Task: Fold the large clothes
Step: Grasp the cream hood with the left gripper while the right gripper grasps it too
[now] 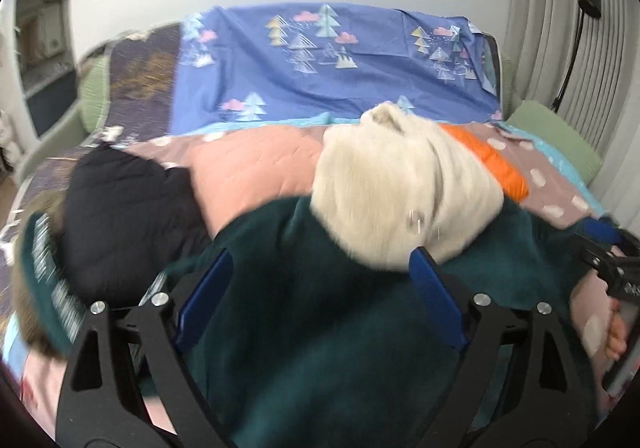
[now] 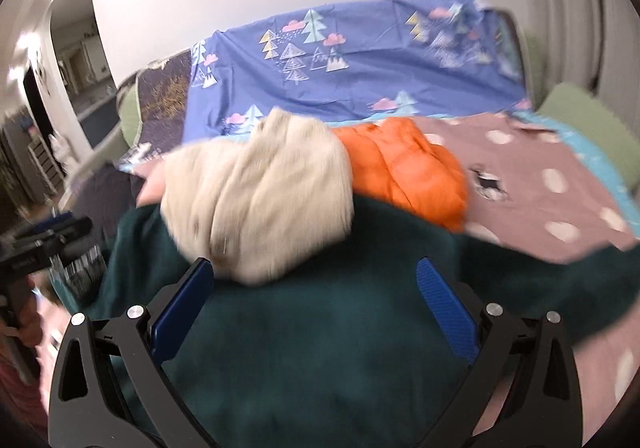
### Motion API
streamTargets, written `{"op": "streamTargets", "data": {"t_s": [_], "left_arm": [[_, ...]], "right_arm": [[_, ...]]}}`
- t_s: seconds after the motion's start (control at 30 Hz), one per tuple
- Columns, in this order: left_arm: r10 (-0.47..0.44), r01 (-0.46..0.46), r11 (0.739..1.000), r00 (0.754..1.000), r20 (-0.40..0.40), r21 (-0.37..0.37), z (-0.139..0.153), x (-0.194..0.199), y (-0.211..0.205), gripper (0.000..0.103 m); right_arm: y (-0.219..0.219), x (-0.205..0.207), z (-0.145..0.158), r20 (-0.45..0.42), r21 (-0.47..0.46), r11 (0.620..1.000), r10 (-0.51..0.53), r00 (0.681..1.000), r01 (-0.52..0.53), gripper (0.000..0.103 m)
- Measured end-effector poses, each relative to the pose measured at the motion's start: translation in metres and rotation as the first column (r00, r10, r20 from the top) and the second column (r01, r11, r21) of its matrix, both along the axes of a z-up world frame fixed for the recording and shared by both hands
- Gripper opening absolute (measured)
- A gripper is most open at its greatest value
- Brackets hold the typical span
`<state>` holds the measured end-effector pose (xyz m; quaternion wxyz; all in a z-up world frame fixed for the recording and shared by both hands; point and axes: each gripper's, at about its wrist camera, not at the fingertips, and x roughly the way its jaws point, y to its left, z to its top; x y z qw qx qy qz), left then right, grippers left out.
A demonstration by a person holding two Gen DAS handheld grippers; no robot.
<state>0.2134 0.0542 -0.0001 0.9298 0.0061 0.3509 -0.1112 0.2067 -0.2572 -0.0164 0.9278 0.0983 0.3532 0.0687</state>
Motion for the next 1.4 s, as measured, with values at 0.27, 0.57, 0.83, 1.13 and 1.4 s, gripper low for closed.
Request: {"op": "streamTargets", "data": {"t_s": [0.27,0.57,0.83,1.13,1.4], "left_arm": [[-0.071,0.046,0.994,0.966,-0.247,-0.104,-0.020,0.179,-0.038,0.094],[-0.156,0.084,0.979,0.896,-0.416,-0.185,-0.071,0.268,-0.078,0.057],[-0.198,0.139,0.948,0.963,-0.185,-0.288,-0.008,0.225,-0.062,0.016],[-0.253,0.316,0.906,0.938,0.238,-0.281,0.087,0.058,0.010,0.061],[-0.289,0.324,0.896,0.945,0.156,-0.304,0.034,-0.027,0.038,0.060]], "right_arm": [[-0.028,0.174,-0.031,-0.236,0.305,0.951,0.038,0.971,0.037,0.102],[0.013,0.230,-0.057,-0.287,0.307,0.949,0.165,0.944,-0.073,0.019],[0.020,0.149,0.053,0.176,0.240,0.921,0.271,0.946,-0.308,0.012],[0.050,-0.030,0.068,0.300,-0.213,0.824,0.567,0.767,-0.526,0.013],[0.069,-0.095,-0.021,0.046,-0.279,0.781,0.593,0.804,-0.559,0.033]]}}
